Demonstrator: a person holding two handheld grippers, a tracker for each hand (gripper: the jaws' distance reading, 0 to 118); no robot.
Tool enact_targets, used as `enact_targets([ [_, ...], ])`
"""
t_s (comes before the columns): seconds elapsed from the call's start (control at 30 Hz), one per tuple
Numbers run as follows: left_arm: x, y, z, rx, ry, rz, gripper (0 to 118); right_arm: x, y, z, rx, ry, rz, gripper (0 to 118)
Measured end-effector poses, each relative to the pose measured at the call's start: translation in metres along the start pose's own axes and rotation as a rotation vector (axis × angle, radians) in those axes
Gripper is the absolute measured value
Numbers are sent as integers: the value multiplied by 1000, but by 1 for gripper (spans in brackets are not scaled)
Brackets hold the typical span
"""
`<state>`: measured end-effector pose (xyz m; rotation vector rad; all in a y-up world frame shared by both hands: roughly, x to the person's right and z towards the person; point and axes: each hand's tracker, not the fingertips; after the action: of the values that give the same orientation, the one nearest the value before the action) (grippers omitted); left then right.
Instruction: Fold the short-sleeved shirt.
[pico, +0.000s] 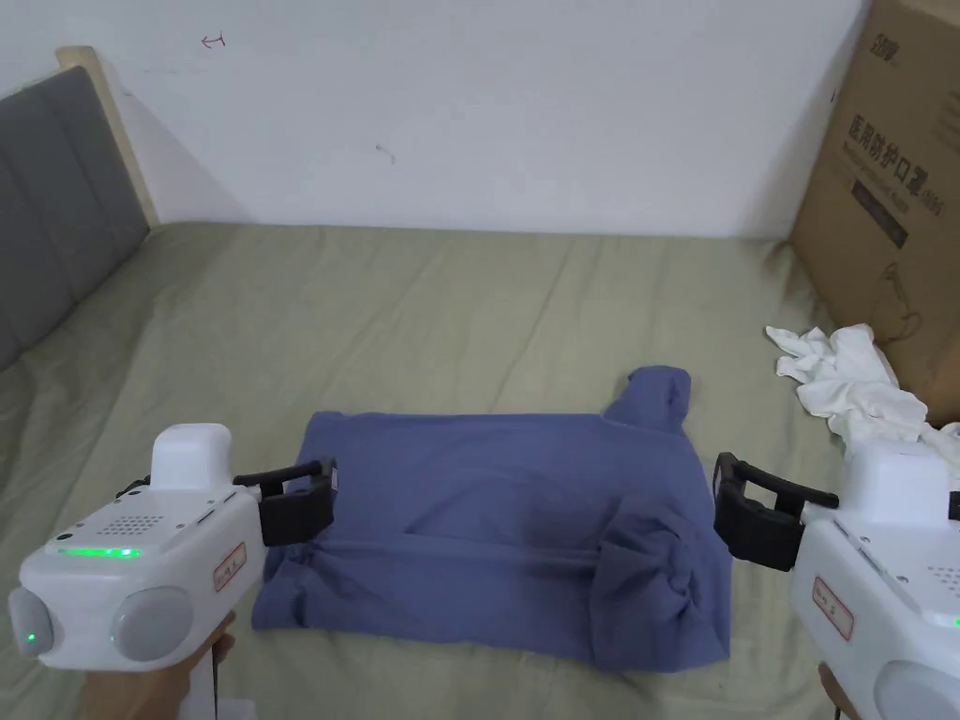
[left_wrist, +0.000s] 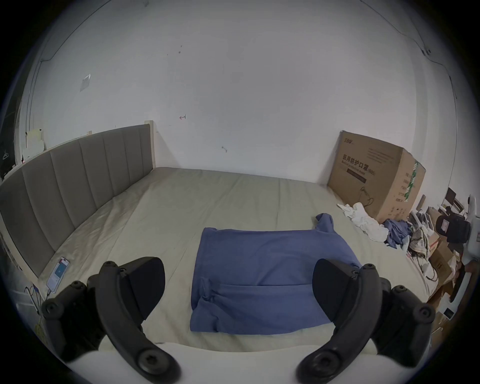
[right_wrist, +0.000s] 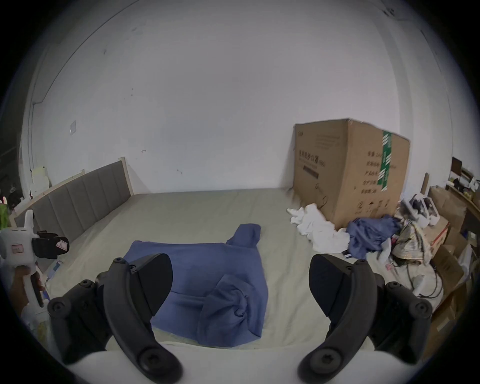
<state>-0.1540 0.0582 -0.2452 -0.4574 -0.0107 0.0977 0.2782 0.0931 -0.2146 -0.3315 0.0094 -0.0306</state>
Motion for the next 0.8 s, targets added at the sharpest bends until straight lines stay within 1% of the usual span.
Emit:
enact_targets([
  [0.07, 4, -10, 9, 51, 5, -8, 118, -1, -6, 12, 14, -27, 6, 110],
  [0.1, 6, -15, 16, 62, 8, -12, 115, -2, -10, 18, 21, -34, 6, 109],
  [0.13, 7, -20, 21, 83, 11, -11, 109, -2, -14, 23, 30, -39, -1, 105],
  [0.17, 9, -26, 25, 88, 15, -9, 98, -2, -17, 27, 43, -46, -9, 95],
  [0.2, 10, -30, 28, 92, 20, -9, 74, -3, -19, 29, 46, -62, -19, 75],
  [0.23, 9, -34, 31, 93, 18, -7, 56, -4, -22, 31, 43, -67, -28, 60],
  [0.27, 9, -38, 32, 96, 10, 2, 33, -3, -24, 33, 50, -46, -50, 46],
  [0.3, 11, -41, 33, 101, 16, 11, 12, -3, -26, 34, 54, -28, -70, 21],
  [0.33, 10, -44, 35, 101, 28, 19, 11, -4, -27, 34, 59, -52, -60, 5],
  [0.37, 9, -46, 36, 98, 20, 30, 6, -3, -27, 34, 62, -31, -54, 4],
  [0.4, 7, -47, 37, 92, 14, 50, 5, -4, -26, 34, 47, -9, -42, 2],
  [0.43, 8, -48, 36, 85, 13, 56, 5, -7, -27, 35, 57, -25, -38, 2],
  [0.5, 6, -48, 35, 75, 14, 56, 5, -10, -24, 33, 55, -18, -12, 2],
  [0.63, 1, -44, 27, 47, 38, 38, 5, -9, -22, 27, 52, 2, -38, 2],
  [0.8, -16, -41, -2, -84, 32, 94, 5, -10, -23, 16, 33, 14, -49, 2],
])
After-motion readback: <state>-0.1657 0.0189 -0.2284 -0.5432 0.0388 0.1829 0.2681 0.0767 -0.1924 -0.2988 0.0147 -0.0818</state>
